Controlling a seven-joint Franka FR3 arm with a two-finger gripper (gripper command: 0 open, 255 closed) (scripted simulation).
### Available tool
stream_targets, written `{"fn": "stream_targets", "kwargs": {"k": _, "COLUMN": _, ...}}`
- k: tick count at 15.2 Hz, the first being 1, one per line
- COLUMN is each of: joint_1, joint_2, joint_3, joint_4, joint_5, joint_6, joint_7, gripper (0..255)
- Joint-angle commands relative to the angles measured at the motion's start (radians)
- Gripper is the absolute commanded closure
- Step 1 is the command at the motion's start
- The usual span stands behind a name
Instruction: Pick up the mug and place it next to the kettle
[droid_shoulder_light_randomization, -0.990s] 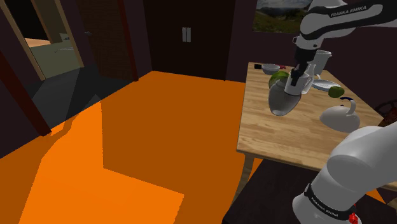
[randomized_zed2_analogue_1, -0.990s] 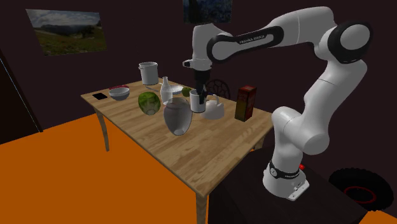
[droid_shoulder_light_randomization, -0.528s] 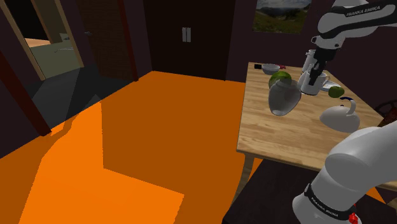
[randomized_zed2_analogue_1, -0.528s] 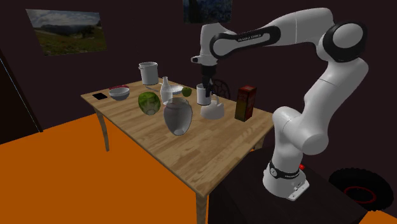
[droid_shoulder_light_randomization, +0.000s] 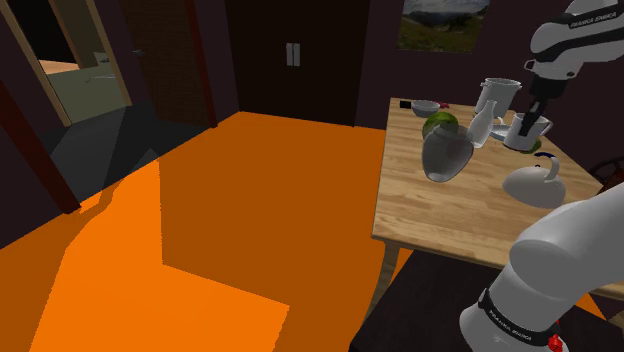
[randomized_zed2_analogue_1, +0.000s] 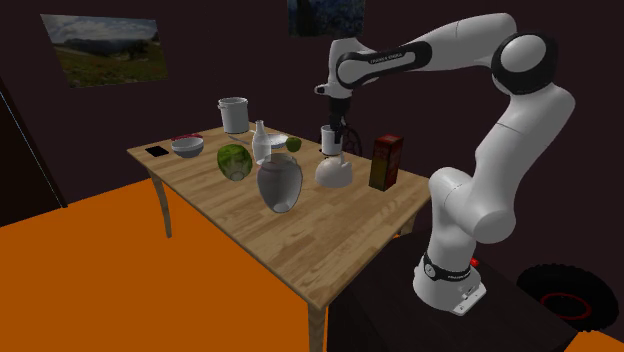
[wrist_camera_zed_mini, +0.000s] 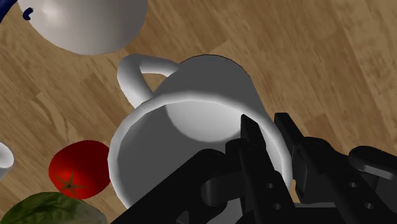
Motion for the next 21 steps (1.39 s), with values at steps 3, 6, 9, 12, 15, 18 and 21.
{"fn": "stream_targets", "kwargs": {"k": 3, "joint_1": 0.008, "joint_2": 0.035, "joint_3": -0.053, "joint_4": 0.013, "joint_5": 0.01, "joint_6": 0.03, "joint_7": -0.049, "gripper": 255}}
{"fn": "stream_targets", "kwargs": {"k": 6, "joint_1": 0.008, "joint_2": 0.042, "joint_3": -0.066, "joint_4": -0.021, "joint_5": 0.008, "joint_6": 0.071, "joint_7": -0.048, "gripper": 255}}
{"fn": "stream_targets", "kwargs": {"k": 9, "joint_1": 0.01, "joint_2": 0.052, "joint_3": -0.08, "joint_4": -0.053, "joint_5": 0.007, "joint_6": 0.112, "joint_7": -0.049, "gripper": 255}}
{"fn": "stream_targets", "kwargs": {"k": 12, "joint_1": 0.013, "joint_2": 0.065, "joint_3": -0.096, "joint_4": -0.084, "joint_5": 0.008, "joint_6": 0.155, "joint_7": -0.051, "gripper": 255}}
{"fn": "stream_targets", "kwargs": {"k": 15, "joint_1": 0.017, "joint_2": 0.081, "joint_3": -0.114, "joint_4": -0.113, "joint_5": 0.011, "joint_6": 0.198, "joint_7": -0.054, "gripper": 255}}
{"fn": "stream_targets", "kwargs": {"k": 18, "joint_1": 0.024, "joint_2": 0.1, "joint_3": -0.133, "joint_4": -0.14, "joint_5": 0.016, "joint_6": 0.242, "joint_7": -0.06, "gripper": 255}}
{"fn": "stream_targets", "kwargs": {"k": 21, "joint_1": 0.032, "joint_2": 0.123, "joint_3": -0.154, "joint_4": -0.166, "joint_5": 0.025, "joint_6": 0.288, "joint_7": -0.067, "gripper": 255}}
